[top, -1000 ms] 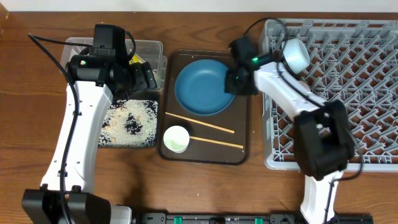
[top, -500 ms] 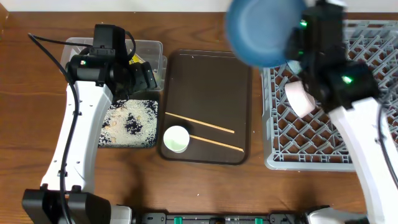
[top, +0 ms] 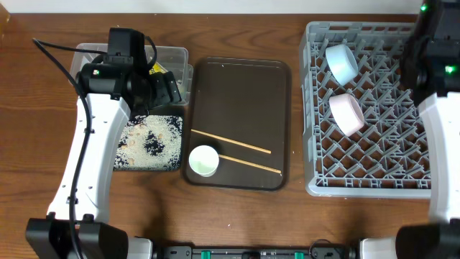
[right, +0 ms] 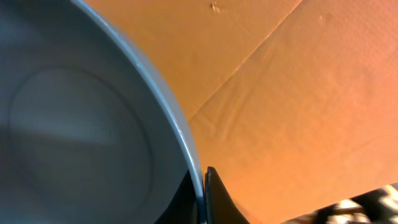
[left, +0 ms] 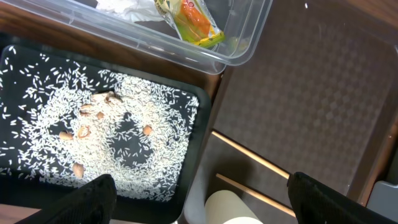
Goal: Sort waste into correct bins and load items into the dishwasher rack
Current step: 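Carry the blue bowl into the rack and lean it against the plate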
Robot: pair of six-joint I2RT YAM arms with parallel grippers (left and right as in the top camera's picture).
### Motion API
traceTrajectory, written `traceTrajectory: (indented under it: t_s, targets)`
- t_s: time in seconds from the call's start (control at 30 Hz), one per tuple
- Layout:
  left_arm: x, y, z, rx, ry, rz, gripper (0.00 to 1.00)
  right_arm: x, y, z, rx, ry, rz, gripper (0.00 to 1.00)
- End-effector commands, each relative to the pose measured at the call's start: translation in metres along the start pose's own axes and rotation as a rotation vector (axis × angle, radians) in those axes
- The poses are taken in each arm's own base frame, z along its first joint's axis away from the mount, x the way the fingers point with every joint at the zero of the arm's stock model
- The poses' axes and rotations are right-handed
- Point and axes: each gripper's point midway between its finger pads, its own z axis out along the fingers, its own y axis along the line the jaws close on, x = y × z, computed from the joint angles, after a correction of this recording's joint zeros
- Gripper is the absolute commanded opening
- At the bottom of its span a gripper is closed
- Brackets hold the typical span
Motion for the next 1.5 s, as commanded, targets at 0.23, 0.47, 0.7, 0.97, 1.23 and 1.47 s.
traceTrajectory:
  t_s: [0.23, 0.47, 0.7, 0.97, 1.23, 1.47]
  targets:
    - [-0.004, 0.000, -0.009, 0.005, -0.024, -0.001, 0.91, 0.026, 0.076, 0.034, 0.065, 0.050, -0.442, 0.01]
    - [-0.004, 0.000, -0.008, 0.005, -0.023, -0.001, 0.90, 0.048, 0.120, 0.038, 0.041, 0.062, -0.545, 0.01]
    - [-0.004, 0.000, -0.008, 0.005, -0.023, -0.001, 0.91, 0.045, 0.133, 0.024, 0.015, 0.032, -0.553, 0.01]
    - [-0.004, 0.000, -0.008, 0.005, -0.023, -0.001, 0.91, 0.049, 0.166, -0.005, -0.126, -0.014, -0.602, 0.03]
    - [-0.004, 0.000, -0.008, 0.005, -0.023, -0.001, 0.90, 0.070, 0.174, -0.011, -0.203, 0.042, -0.539, 0.01]
    - [-0.004, 0.000, -0.008, 0.005, -0.023, -0.001, 0.90, 0.089, 0.186, -0.003, -0.336, 0.114, -0.539, 0.01]
